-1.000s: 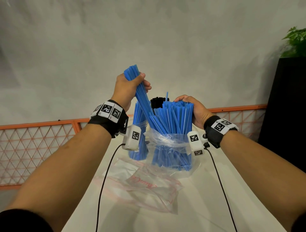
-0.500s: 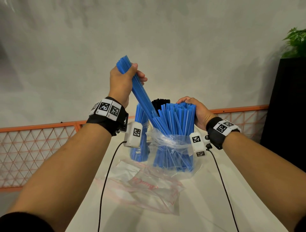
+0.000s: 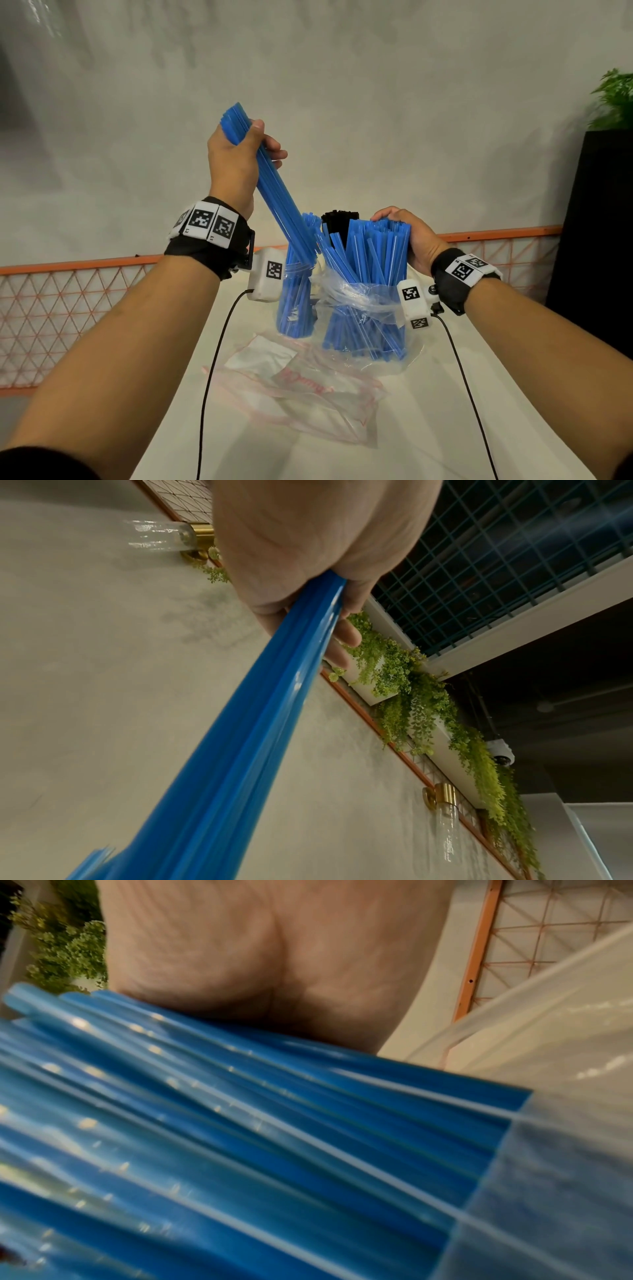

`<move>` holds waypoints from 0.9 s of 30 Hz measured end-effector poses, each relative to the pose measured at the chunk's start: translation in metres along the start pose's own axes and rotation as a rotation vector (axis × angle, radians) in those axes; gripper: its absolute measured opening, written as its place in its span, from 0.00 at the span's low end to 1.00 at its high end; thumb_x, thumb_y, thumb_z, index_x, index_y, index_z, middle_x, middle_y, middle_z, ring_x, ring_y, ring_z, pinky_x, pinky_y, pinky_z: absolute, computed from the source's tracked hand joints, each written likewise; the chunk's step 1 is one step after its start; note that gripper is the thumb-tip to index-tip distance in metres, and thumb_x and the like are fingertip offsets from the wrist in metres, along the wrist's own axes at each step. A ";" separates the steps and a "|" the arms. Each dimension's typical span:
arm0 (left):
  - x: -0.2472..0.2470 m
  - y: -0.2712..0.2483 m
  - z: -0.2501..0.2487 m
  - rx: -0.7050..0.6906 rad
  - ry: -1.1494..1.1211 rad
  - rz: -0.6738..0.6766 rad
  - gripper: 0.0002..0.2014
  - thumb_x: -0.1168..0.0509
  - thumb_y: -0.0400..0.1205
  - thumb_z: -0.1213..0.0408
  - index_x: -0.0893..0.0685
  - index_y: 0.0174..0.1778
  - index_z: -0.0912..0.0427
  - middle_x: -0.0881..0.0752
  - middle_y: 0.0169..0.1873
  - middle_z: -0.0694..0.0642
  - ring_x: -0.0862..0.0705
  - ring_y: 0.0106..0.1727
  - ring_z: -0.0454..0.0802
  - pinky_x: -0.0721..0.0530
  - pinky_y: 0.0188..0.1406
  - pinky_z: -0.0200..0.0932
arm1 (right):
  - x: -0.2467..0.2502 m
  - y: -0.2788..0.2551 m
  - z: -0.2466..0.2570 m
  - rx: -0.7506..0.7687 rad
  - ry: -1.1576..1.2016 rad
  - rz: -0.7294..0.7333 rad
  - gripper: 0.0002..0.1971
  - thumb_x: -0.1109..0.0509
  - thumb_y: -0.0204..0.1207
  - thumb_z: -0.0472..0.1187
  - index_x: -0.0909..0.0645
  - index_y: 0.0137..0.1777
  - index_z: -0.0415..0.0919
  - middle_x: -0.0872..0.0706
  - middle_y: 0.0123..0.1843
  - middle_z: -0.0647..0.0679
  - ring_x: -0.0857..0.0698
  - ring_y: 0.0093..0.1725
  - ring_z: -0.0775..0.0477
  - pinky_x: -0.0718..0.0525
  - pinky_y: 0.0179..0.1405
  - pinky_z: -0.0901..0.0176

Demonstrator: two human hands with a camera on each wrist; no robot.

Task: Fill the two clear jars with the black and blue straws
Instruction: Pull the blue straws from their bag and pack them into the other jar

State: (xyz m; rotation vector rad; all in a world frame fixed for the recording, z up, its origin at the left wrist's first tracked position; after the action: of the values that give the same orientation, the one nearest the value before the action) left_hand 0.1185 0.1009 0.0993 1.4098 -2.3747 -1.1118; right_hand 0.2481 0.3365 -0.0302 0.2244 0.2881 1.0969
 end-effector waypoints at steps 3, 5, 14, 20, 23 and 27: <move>0.004 -0.001 0.001 0.007 0.034 0.004 0.03 0.38 0.88 0.64 0.24 0.50 0.59 0.14 0.32 0.55 0.10 0.37 0.57 0.11 0.44 0.55 | 0.003 0.000 0.000 0.000 -0.001 -0.008 0.13 0.44 0.82 0.44 0.18 0.45 0.45 0.15 0.45 0.45 0.16 0.42 0.46 0.19 0.50 0.51; 0.006 -0.003 0.003 0.018 0.063 0.013 0.03 0.38 0.88 0.64 0.24 0.49 0.58 0.14 0.33 0.55 0.10 0.37 0.57 0.11 0.44 0.55 | 0.004 0.000 -0.001 0.002 -0.001 -0.012 0.13 0.44 0.82 0.44 0.18 0.45 0.45 0.14 0.45 0.45 0.16 0.42 0.47 0.19 0.49 0.51; 0.016 -0.038 0.048 0.166 0.171 0.158 0.03 0.37 0.87 0.66 0.22 0.48 0.60 0.14 0.30 0.55 0.12 0.34 0.56 0.11 0.46 0.55 | 0.003 0.001 -0.002 0.003 -0.019 -0.016 0.12 0.43 0.78 0.46 0.19 0.46 0.44 0.15 0.45 0.45 0.17 0.42 0.47 0.19 0.47 0.53; 0.029 -0.078 0.099 0.197 0.243 0.256 0.05 0.36 0.87 0.69 0.22 0.44 0.62 0.17 0.29 0.55 0.17 0.30 0.52 0.14 0.39 0.47 | 0.003 0.001 -0.002 -0.005 -0.023 -0.030 0.12 0.42 0.76 0.47 0.19 0.45 0.45 0.15 0.43 0.46 0.16 0.40 0.48 0.18 0.45 0.55; 0.033 -0.092 0.117 0.218 0.234 0.296 0.07 0.35 0.87 0.68 0.22 0.42 0.60 0.19 0.28 0.53 0.19 0.28 0.50 0.15 0.37 0.45 | 0.002 0.002 -0.002 -0.002 -0.030 -0.026 0.12 0.40 0.72 0.50 0.19 0.44 0.45 0.15 0.43 0.46 0.16 0.41 0.48 0.18 0.46 0.55; 0.038 -0.099 0.133 0.267 0.184 0.260 0.09 0.33 0.85 0.62 0.22 0.40 0.57 0.22 0.24 0.50 0.23 0.27 0.49 0.17 0.37 0.46 | 0.002 0.004 -0.004 -0.002 -0.026 -0.022 0.12 0.40 0.72 0.50 0.19 0.43 0.45 0.15 0.43 0.46 0.16 0.41 0.47 0.18 0.46 0.54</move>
State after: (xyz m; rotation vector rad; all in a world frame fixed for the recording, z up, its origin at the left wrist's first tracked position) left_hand 0.1022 0.1113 -0.0698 1.1686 -2.5464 -0.5935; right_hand 0.2447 0.3404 -0.0327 0.2329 0.2657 1.0718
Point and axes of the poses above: each hand's wrist, its own y-axis towards the middle knuckle, its own x-axis out of the back of the hand, z = x × y, the point moved 2 cm from there along y, towards the middle knuckle
